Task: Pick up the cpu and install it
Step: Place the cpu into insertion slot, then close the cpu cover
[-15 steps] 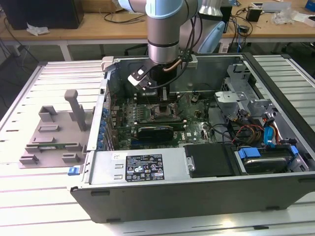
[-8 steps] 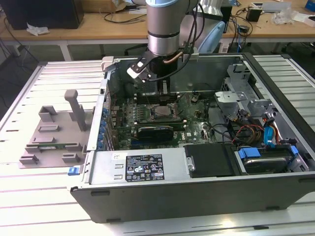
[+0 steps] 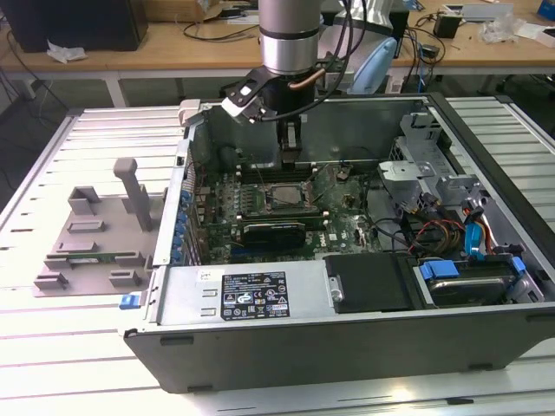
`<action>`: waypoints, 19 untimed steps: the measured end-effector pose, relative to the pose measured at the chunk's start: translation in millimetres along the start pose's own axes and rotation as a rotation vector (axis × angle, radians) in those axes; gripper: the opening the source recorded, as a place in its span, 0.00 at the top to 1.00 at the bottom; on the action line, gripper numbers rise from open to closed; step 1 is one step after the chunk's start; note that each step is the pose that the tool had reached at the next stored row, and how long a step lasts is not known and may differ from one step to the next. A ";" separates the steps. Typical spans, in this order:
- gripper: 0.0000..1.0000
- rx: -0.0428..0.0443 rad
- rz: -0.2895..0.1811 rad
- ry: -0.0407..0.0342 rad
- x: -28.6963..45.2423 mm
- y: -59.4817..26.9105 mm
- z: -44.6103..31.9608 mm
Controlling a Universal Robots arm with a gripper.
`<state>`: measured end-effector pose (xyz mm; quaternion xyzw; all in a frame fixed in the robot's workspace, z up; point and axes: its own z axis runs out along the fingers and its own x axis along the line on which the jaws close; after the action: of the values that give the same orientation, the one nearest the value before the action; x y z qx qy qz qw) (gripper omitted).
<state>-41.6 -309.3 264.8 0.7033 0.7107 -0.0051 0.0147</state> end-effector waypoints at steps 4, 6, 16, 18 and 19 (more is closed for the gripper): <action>0.89 -0.0001 0.000 0.0000 0.0 0.0 -0.2; 0.89 0.0000 0.000 0.0000 0.0 0.0 -0.3; 0.89 -0.0001 0.000 0.0000 0.0 0.0 -1.0; 0.89 -0.0001 0.000 0.0000 0.0 0.0 -1.1; 0.89 -0.0001 0.000 0.0001 0.0 0.0 -1.2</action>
<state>-41.6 -309.3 266.0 0.7033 0.7107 -0.0051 0.0147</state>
